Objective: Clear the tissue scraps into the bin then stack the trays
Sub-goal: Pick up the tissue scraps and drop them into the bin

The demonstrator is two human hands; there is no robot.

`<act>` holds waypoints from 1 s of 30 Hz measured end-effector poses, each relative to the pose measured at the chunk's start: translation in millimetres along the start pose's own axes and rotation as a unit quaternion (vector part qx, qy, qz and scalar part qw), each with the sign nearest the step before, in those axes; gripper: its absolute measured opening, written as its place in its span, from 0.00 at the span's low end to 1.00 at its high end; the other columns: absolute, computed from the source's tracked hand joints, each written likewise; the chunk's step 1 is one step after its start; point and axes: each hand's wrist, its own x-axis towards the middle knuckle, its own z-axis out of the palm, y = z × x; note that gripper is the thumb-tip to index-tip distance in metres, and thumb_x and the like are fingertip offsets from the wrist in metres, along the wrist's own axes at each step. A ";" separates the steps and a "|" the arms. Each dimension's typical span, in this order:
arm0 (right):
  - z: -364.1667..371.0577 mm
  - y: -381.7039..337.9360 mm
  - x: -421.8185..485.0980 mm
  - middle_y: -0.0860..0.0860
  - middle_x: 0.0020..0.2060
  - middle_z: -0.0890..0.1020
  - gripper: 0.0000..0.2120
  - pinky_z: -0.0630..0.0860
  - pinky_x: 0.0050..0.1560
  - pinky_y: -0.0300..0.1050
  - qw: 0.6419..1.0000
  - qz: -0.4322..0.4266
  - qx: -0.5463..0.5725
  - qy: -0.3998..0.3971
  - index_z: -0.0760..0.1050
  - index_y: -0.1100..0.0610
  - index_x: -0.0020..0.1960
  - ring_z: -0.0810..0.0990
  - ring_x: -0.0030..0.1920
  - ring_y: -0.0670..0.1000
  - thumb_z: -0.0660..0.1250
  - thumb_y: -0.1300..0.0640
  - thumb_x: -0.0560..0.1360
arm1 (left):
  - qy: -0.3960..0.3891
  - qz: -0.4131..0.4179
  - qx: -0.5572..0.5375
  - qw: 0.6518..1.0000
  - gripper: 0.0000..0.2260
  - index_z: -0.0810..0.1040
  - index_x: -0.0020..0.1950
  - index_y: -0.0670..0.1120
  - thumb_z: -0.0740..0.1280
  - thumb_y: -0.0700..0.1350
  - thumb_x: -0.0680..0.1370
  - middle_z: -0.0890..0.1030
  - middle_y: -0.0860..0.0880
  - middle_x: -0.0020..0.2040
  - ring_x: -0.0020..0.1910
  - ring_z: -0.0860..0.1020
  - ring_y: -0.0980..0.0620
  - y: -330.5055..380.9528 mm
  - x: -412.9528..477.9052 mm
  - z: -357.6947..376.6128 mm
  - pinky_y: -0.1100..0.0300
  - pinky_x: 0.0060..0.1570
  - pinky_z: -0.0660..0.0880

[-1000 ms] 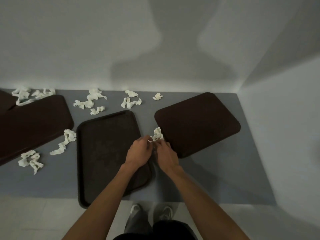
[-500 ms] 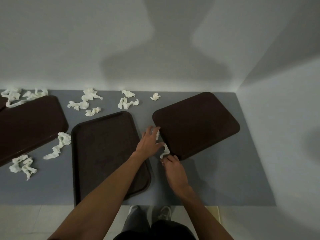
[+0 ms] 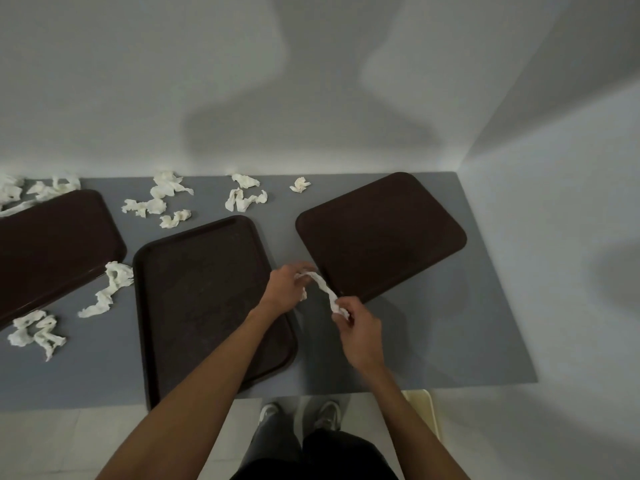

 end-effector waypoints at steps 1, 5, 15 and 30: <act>-2.5 -1.6 -1.6 0.42 0.44 0.85 0.09 0.70 0.42 0.27 0.999 0.018 0.029 0.009 0.81 0.46 0.60 0.81 0.42 0.39 0.73 0.53 0.80 | -0.012 0.001 -0.022 1.000 0.12 0.84 0.60 0.53 0.65 0.41 0.83 0.86 0.53 0.56 0.53 0.84 0.55 3.1 -6.2 -2.9 0.60 0.57 0.80; -4.6 -6.0 -7.1 0.45 0.43 0.88 0.07 0.81 0.50 0.42 0.981 0.081 0.172 0.029 0.85 0.45 0.59 0.86 0.46 0.44 0.71 0.50 0.82 | -0.015 -0.049 -0.119 0.992 0.17 0.84 0.46 0.49 0.57 0.38 0.83 0.85 0.49 0.45 0.41 0.81 0.54 19.5 -31.9 -7.3 0.59 0.44 0.75; -32.9 -38.0 -67.0 0.57 0.52 0.88 0.09 0.82 0.55 0.42 0.892 0.133 0.424 0.085 0.83 0.61 0.62 0.87 0.54 0.55 0.69 0.62 0.83 | -0.025 -0.077 -0.137 0.987 0.14 0.72 0.36 0.45 0.68 0.47 0.80 0.76 0.48 0.31 0.32 0.76 0.51 40.8 -71.2 30.1 0.51 0.35 0.75; -130.6 55.4 -214.4 0.56 0.49 0.88 0.07 0.84 0.54 0.49 0.881 0.192 0.367 0.229 0.82 0.57 0.60 0.87 0.50 0.57 0.69 0.59 0.84 | -0.197 -0.085 -0.175 0.961 0.17 0.71 0.51 0.54 0.63 0.67 0.80 0.78 0.50 0.44 0.41 0.77 0.50 129.1 -171.5 165.4 0.54 0.40 0.75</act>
